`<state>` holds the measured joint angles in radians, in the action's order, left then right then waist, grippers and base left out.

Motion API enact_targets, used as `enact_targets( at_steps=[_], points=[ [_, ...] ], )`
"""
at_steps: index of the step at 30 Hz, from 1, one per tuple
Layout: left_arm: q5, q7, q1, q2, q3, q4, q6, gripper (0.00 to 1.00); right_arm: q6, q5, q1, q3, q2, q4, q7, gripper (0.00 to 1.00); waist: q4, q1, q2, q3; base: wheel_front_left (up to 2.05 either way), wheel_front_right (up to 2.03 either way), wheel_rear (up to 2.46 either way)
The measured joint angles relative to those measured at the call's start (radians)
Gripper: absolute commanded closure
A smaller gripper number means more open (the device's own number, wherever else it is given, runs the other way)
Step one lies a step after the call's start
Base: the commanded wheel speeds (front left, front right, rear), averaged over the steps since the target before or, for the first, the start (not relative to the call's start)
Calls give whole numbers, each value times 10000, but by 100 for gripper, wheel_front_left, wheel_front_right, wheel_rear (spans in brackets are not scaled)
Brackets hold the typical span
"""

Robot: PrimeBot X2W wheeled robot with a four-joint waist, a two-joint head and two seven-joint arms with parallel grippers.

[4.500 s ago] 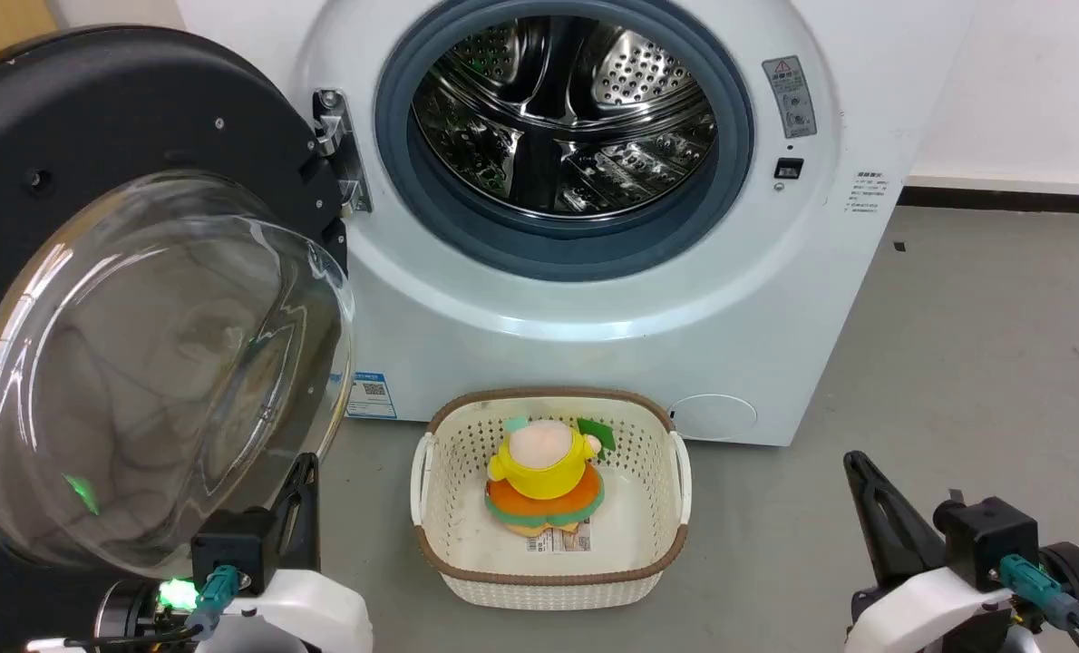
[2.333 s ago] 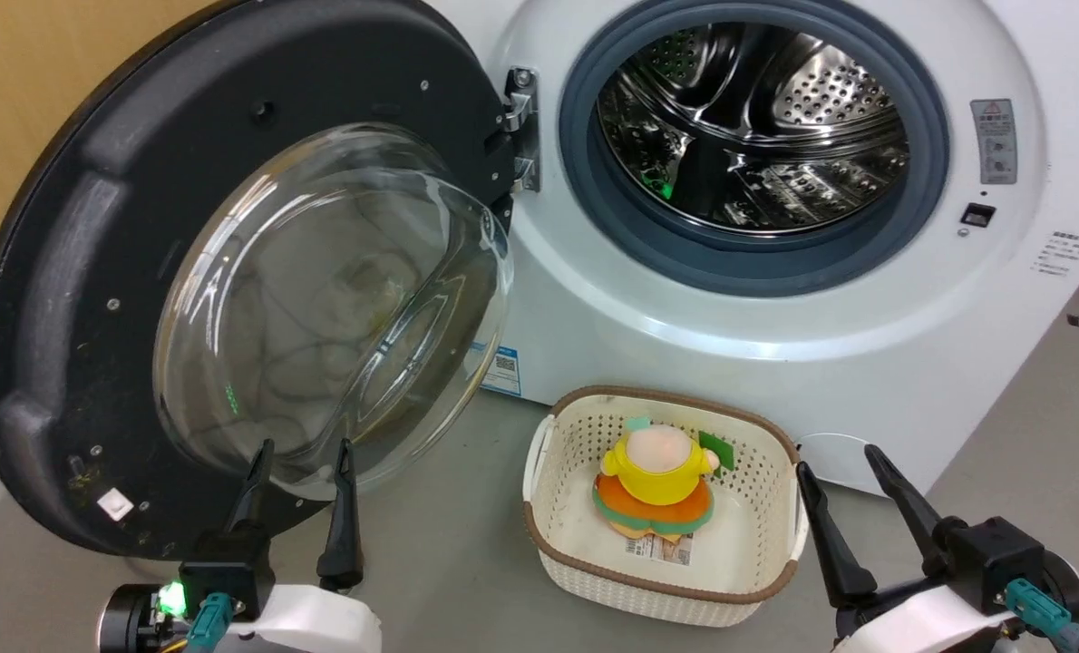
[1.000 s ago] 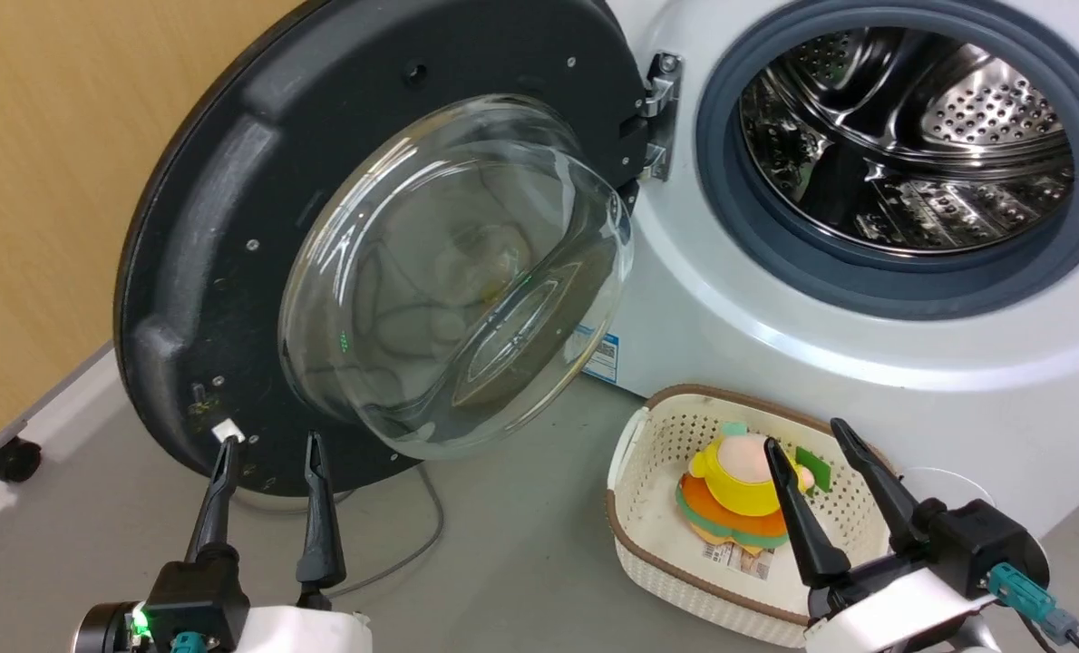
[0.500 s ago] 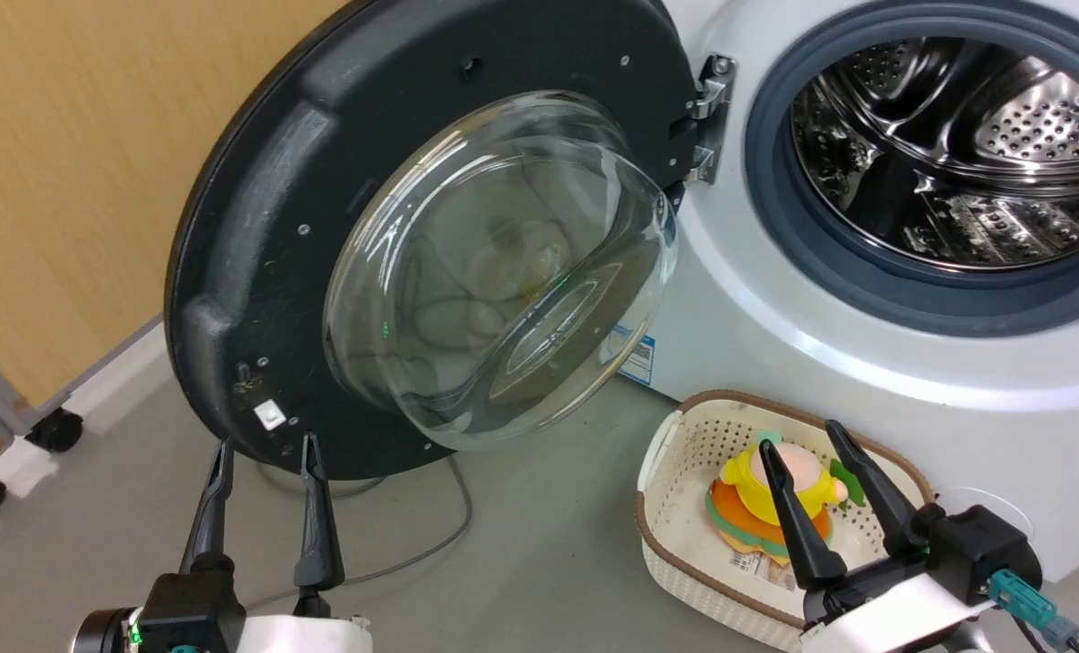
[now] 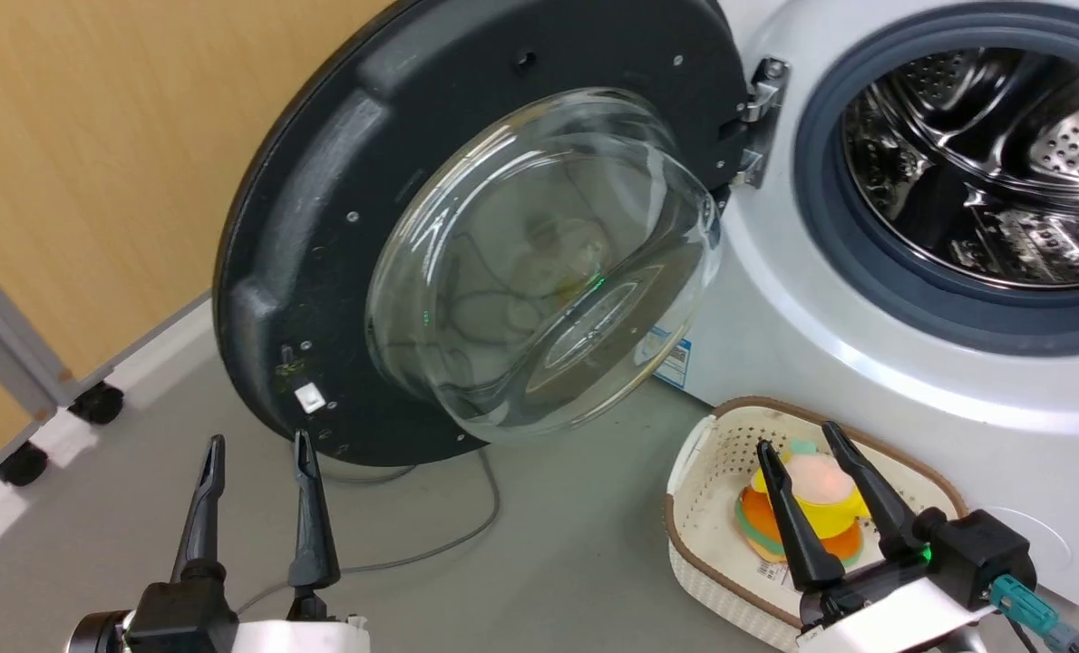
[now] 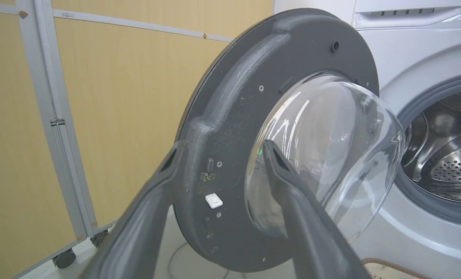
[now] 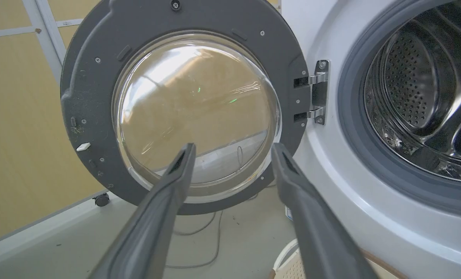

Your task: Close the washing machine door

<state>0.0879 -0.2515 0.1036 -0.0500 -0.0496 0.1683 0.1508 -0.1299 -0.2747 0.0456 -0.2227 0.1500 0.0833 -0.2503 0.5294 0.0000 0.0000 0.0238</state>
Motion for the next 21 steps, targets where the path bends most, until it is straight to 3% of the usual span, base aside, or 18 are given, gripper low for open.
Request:
enact_targets(
  at_steps=[7, 8, 9, 15, 21],
  points=[
    [35, -48, 2, 0, -15, 13, -33, 2, 0, -13, -4, 25, -2, 6, -71, 0, 51, 0, 0, -6, 0, 0, 0],
    [35, -48, 2, 0, -23, 12, -44, 61, 0, -13, -5, 35, -2, 4, -71, 0, 52, -1, 0, -4, 0, 0, 0],
    [27, -48, 2, 0, -31, 12, -75, 100, 0, -12, -7, 50, -2, 2, -71, 0, 54, 0, 0, 1, 0, 0, 0],
    [148, -48, -204, 0, 316, 42, -523, 100, 0, 23, -83, 192, -4, -128, -73, 0, 88, -1, 0, 124, 0, 0, 0],
    [926, -50, -1494, -318, 1273, -351, -1522, 100, 0, 142, -236, 445, 94, -349, -73, 0, 94, 0, 0, 514, 0, 0, 0]
  ],
)
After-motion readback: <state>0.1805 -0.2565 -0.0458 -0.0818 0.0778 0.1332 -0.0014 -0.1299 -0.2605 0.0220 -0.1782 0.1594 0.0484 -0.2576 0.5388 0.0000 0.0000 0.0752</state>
